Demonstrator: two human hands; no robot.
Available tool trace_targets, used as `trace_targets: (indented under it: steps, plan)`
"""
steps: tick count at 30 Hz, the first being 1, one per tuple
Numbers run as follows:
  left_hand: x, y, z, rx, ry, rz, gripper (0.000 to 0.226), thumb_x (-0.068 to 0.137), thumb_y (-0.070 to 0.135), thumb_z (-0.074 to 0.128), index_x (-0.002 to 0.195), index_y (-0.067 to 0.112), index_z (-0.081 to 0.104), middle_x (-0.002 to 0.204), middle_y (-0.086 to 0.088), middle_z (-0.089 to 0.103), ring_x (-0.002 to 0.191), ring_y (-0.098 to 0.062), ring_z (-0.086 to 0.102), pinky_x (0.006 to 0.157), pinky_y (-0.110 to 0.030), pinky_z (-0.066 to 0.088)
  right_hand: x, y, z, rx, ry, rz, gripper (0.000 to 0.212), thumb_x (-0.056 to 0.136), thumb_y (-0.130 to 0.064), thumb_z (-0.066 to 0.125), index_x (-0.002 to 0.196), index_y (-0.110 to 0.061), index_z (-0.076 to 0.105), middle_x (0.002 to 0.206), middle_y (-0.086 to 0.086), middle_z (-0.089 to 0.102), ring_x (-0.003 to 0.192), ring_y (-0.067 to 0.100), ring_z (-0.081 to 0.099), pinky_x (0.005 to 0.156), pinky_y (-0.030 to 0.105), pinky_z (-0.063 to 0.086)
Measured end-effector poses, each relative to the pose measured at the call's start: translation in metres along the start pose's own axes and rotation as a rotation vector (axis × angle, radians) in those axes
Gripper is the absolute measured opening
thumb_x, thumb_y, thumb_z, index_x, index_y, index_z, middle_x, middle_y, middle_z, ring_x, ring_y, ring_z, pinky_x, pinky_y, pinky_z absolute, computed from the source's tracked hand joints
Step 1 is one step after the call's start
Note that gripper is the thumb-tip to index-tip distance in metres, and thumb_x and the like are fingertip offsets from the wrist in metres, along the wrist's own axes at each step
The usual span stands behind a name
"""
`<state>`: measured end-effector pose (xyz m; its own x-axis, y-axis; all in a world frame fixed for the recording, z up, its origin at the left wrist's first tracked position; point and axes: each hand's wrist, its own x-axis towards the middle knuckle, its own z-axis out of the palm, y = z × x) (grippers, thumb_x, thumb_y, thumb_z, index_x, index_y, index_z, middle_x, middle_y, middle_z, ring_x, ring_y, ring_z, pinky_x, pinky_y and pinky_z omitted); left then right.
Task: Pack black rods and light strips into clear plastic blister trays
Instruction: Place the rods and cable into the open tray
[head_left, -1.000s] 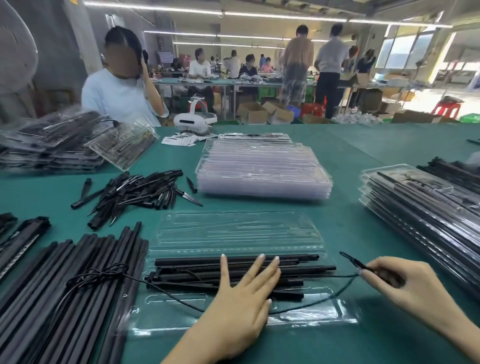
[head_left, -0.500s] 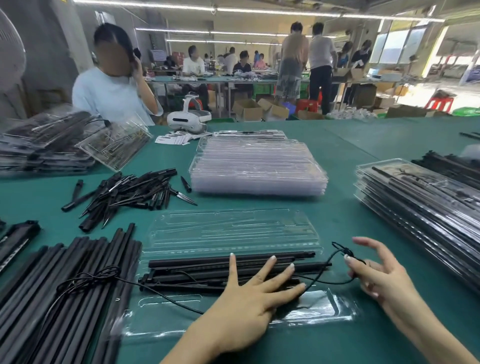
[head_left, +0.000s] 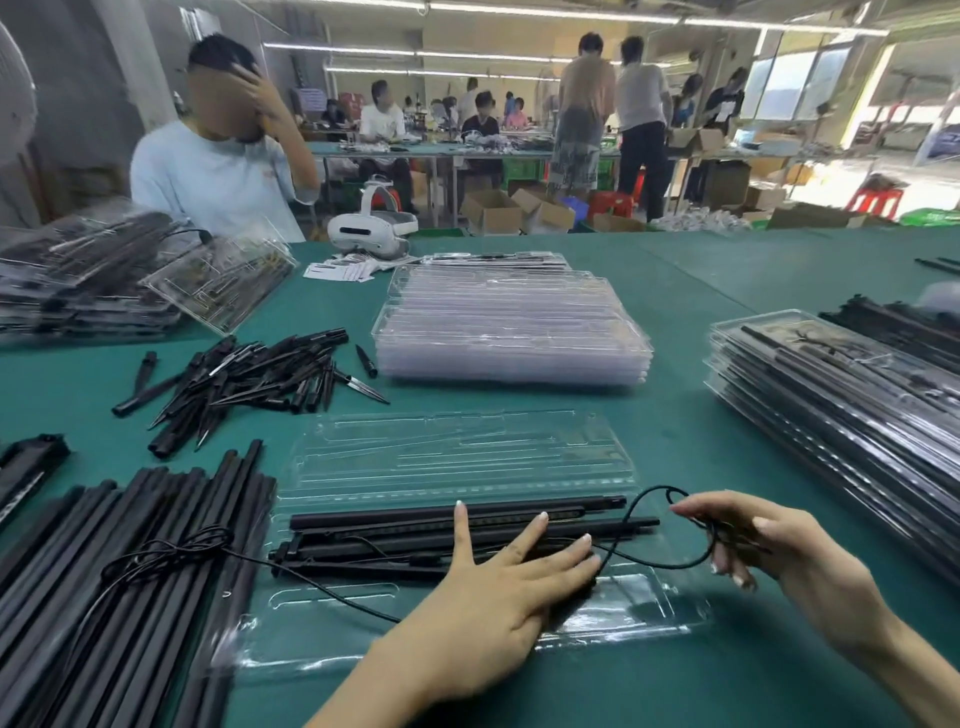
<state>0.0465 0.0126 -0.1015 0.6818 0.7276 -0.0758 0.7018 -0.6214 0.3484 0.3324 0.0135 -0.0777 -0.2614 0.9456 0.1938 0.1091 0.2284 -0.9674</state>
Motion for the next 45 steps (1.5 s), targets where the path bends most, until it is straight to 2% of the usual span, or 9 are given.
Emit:
trace_targets:
  steps: [6,12,17,25,30,35,39,43,45]
  plan:
    - [0.0,0.007,-0.003,0.087,-0.026,0.005,0.076,0.092,0.01,0.028,0.14,0.062,0.003,0.147,0.036,-0.017,0.142,-0.007,-0.026,0.097,-0.07,-0.028,-0.005,-0.003,-0.005,-0.23,-0.086,-0.056,0.039,0.087,-0.005,0.057,0.12,-0.024,0.066,0.096,0.009,0.074,0.092,0.023,0.07,0.086,0.02,0.05]
    - [0.001,0.011,-0.006,0.079,-0.047,-0.004,0.078,0.088,0.007,0.026,0.14,0.063,0.009,0.156,0.026,-0.01,0.143,-0.011,-0.025,0.096,-0.07,-0.029,0.004,0.0,0.001,-0.377,0.019,-0.193,0.044,0.08,-0.007,0.064,0.114,-0.035,0.07,0.08,-0.004,0.061,0.077,0.022,0.056,0.075,0.029,0.045]
    - [0.001,0.011,-0.005,0.141,-0.042,-0.002,0.073,0.09,0.012,0.024,0.139,0.064,0.006,0.157,0.022,-0.011,0.144,-0.015,-0.024,0.095,-0.072,-0.027,0.011,-0.007,0.007,-0.481,-0.027,-0.282,0.032,0.078,-0.006,0.066,0.103,-0.025,0.076,0.114,-0.012,0.063,0.105,0.011,0.059,0.093,0.021,0.044]
    - [-0.003,0.014,0.0,0.099,0.035,-0.037,0.05,0.1,0.04,0.023,0.144,0.057,0.006,0.155,0.029,-0.009,0.144,-0.008,-0.022,0.1,-0.07,-0.024,0.009,-0.007,0.009,-0.561,0.219,-0.385,0.058,0.075,-0.006,0.068,0.126,-0.03,0.052,0.057,-0.004,0.039,0.052,0.012,0.038,0.059,0.012,0.038]
    - [-0.004,0.017,0.005,0.189,0.039,-0.032,0.055,0.091,0.059,0.008,0.145,0.054,-0.001,0.154,0.024,-0.02,0.141,-0.013,-0.03,0.097,-0.07,-0.027,0.007,-0.011,0.012,-0.569,0.166,-0.299,0.018,0.083,-0.012,0.065,0.087,-0.028,0.071,0.058,-0.002,0.057,0.054,0.014,0.054,0.06,0.016,0.044]
    - [-0.002,0.016,0.011,0.251,0.051,-0.03,0.06,0.088,0.06,0.003,0.147,0.05,0.003,0.152,0.024,-0.026,0.139,-0.015,-0.034,0.096,-0.069,-0.028,0.0,-0.019,-0.003,-0.351,-0.058,-0.11,0.038,0.093,0.005,0.046,0.109,-0.021,0.068,0.076,0.016,0.067,0.075,0.013,0.065,0.075,0.019,0.047]
    - [-0.002,0.014,0.013,0.252,0.059,-0.03,0.059,0.089,0.06,0.005,0.147,0.05,0.006,0.151,0.025,-0.027,0.139,-0.013,-0.034,0.097,-0.069,-0.028,-0.002,-0.023,-0.008,-0.557,-0.155,-0.087,0.037,0.088,-0.004,0.06,0.12,-0.023,0.058,0.094,-0.009,0.075,0.097,0.008,0.068,0.094,0.022,0.045]
    - [-0.002,0.015,0.012,0.243,0.058,-0.033,0.059,0.088,0.06,0.007,0.147,0.049,0.008,0.152,0.026,-0.025,0.139,-0.011,-0.033,0.098,-0.069,-0.027,-0.001,-0.022,-0.01,-0.821,0.01,-0.223,0.037,0.079,-0.004,0.075,0.102,-0.033,0.071,0.058,-0.019,0.064,0.058,0.001,0.059,0.067,0.014,0.046]
    - [-0.002,0.016,0.011,0.237,0.059,-0.031,0.059,0.089,0.06,0.008,0.145,0.045,0.013,0.152,0.026,-0.024,0.14,-0.011,-0.032,0.1,-0.07,-0.023,-0.001,-0.023,-0.009,-0.963,0.015,-0.358,0.014,0.085,-0.03,0.069,0.096,-0.037,0.073,0.052,-0.021,0.051,0.056,0.004,0.045,0.061,0.015,0.038]
